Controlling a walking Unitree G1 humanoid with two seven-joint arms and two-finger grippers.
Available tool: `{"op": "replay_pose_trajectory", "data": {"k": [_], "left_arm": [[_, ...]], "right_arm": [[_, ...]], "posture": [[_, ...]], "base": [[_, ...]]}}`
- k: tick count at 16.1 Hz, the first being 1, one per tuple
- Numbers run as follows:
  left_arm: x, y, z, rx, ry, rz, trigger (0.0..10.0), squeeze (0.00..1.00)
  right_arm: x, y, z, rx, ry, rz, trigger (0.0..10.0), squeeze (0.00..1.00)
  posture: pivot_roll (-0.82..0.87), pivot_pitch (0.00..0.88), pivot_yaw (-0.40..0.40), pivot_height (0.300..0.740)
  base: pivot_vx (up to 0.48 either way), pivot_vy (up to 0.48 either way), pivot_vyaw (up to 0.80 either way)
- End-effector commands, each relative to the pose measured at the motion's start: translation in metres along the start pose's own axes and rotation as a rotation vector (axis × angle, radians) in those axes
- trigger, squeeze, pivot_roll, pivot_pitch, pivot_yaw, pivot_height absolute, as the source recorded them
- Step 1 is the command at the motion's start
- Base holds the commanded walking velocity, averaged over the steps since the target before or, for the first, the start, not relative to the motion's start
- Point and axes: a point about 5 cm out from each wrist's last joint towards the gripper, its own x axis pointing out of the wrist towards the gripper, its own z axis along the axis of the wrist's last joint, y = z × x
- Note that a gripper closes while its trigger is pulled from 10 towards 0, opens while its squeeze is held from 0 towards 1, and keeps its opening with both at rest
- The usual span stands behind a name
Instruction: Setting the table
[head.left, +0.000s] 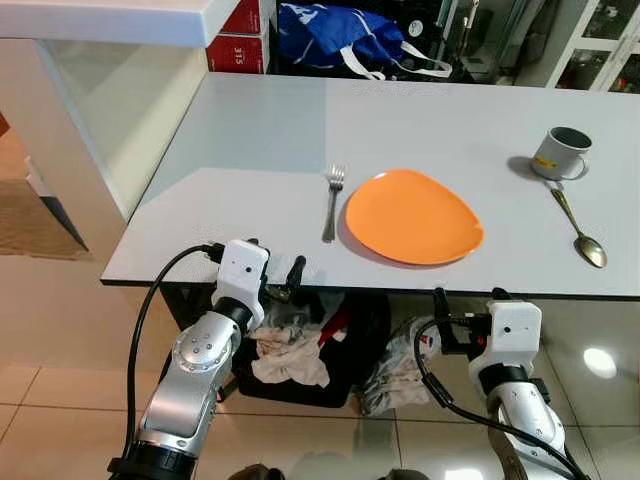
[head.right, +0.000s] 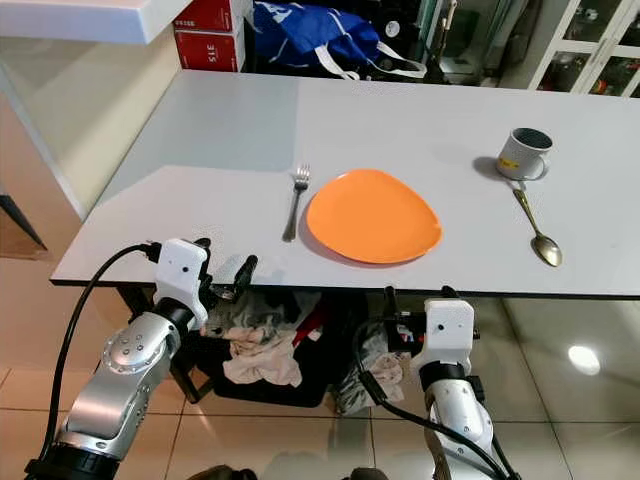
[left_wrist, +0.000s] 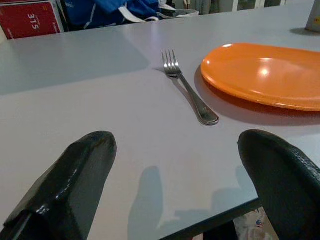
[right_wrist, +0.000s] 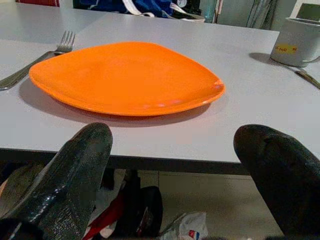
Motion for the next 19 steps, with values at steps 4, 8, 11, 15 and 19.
{"op": "replay_pose_trajectory", "data": {"k": [4, 8, 11, 15, 19], "left_arm": [[-0.0001, -0.0005, 0.0056, 0.009, -0.019, -0.010, 10.0, 0.00], [-0.0001, -0.0005, 0.0056, 0.009, -0.019, -0.010, 10.0, 0.00], [-0.0001, -0.0005, 0.0056, 0.009, -0.019, -0.010, 10.0, 0.00], [-0.0001, -0.0005, 0.0056, 0.009, -0.019, -0.010, 10.0, 0.00], [-0.0001, -0.0005, 0.0056, 0.009, -0.019, -0.010, 10.0, 0.00]], "right_arm": [[0.0006, -0.0020, 0.0008, 0.001, -0.007, -0.005, 10.0, 0.00], [0.0006, -0.0020, 0.0008, 0.001, -0.007, -0.005, 10.0, 0.00], [0.0006, -0.0020, 0.0008, 0.001, -0.007, -0.005, 10.0, 0.00], [0.0006, -0.0020, 0.0008, 0.001, -0.007, -0.005, 10.0, 0.00], [0.0006, -0.0020, 0.0008, 0.001, -0.007, -0.005, 10.0, 0.00]], "posture": [[-0.16, 0.002, 0.056, 0.727], [-0.16, 0.002, 0.056, 0.727], [-0.16, 0.002, 0.056, 0.727], [-0.16, 0.002, 0.056, 0.727], [-0.16, 0.002, 0.056, 0.727]], "base": [[0.000, 0.000, 0.00], [0.000, 0.000, 0.00], [0.000, 0.000, 0.00], [0.000, 0.000, 0.00], [0.000, 0.000, 0.00]]}}
